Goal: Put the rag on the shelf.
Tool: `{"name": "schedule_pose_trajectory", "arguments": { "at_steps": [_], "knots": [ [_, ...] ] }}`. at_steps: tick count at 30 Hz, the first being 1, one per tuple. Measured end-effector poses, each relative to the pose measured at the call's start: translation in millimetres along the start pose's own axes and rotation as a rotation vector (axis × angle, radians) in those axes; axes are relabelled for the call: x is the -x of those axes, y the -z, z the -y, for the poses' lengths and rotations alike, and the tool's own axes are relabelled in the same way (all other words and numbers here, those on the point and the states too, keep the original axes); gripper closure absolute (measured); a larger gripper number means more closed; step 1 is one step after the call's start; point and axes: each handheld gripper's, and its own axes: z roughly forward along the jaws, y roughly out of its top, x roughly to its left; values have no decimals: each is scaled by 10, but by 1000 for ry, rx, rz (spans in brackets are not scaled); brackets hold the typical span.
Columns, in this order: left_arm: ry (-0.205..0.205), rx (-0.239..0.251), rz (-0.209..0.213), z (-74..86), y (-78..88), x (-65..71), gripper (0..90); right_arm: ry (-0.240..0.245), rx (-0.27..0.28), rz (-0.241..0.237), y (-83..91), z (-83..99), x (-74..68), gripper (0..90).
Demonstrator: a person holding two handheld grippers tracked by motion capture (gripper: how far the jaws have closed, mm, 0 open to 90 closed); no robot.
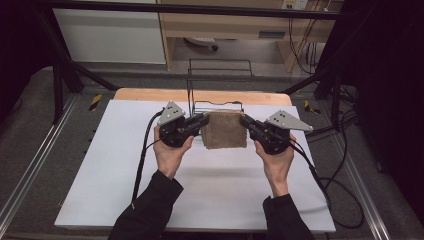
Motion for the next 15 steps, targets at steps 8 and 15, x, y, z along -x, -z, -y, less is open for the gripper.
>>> {"name": "schedule_pose_trajectory", "arguments": {
  "at_steps": [8,15],
  "knots": [
    [-8,34,1,-117,5,-17,809,2,37,6,-17,-109,15,874],
    [-10,52,3,-205,17,-39,810,12,53,9,-39,-202,25,874]
  ]
}}
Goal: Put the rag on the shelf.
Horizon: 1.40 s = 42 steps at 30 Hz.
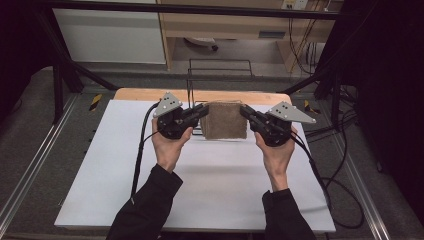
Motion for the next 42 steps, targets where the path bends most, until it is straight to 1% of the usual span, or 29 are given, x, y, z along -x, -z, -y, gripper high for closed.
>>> {"name": "schedule_pose_trajectory", "arguments": {
  "at_steps": [8,11,15,25,32,36,42],
  "knots": [
    [-7,28,-10,-108,15,-34,810,6,26,4,-48,-96,-3,875],
    [-16,38,-15,-152,20,-45,810,13,37,6,-70,-142,2,874],
    [-17,54,-16,-200,23,-62,810,8,48,6,-91,-193,2,874],
    [-19,72,-17,-326,23,-115,810,14,67,9,-154,-310,12,874],
    [-34,83,-21,-444,1,-131,810,24,87,19,-172,-424,34,875],
    [-31,89,-19,-509,-16,-147,810,29,93,24,-182,-486,46,875],
    [-42,94,-23,-602,-35,-155,810,26,104,29,-207,-555,70,874]
  ]
}}
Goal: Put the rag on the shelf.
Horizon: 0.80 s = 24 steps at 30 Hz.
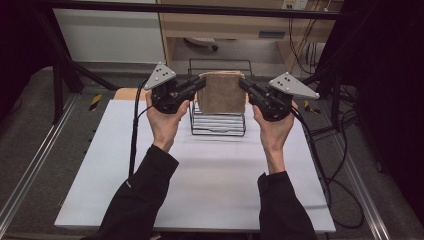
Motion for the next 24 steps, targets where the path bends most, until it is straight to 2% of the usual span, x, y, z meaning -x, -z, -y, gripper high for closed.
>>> {"name": "schedule_pose_trajectory", "arguments": {
  "at_steps": [8,13,16,24],
  "knots": [
    [4,14,-2,-89,-41,-40,810,1,17,7,-45,-86,23,875],
    [-7,22,-10,-172,-59,-52,810,-2,29,10,-79,-147,40,874],
    [-16,24,-11,-216,-66,-69,810,4,36,12,-101,-194,52,875],
    [-7,34,-14,-337,-102,-155,810,20,43,14,-189,-323,65,875]
  ]
}}
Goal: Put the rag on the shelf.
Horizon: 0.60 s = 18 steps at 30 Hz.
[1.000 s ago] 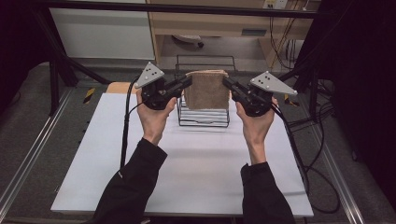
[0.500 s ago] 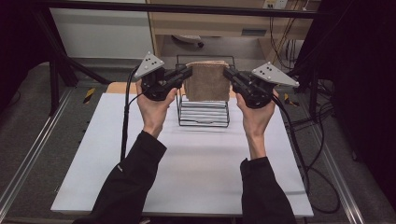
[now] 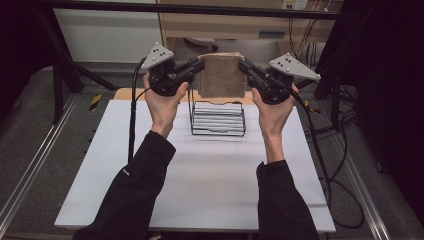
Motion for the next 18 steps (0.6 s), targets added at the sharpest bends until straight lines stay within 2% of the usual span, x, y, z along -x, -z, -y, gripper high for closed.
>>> {"name": "schedule_pose_trajectory", "arguments": {
  "at_steps": [12,18],
  "knots": [
    [-20,1,-17,-148,-81,-83,810,-10,6,4,-132,-113,62,875],
    [-26,-2,-21,-204,-148,-122,810,0,8,12,-182,-161,106,875]
  ]
}}
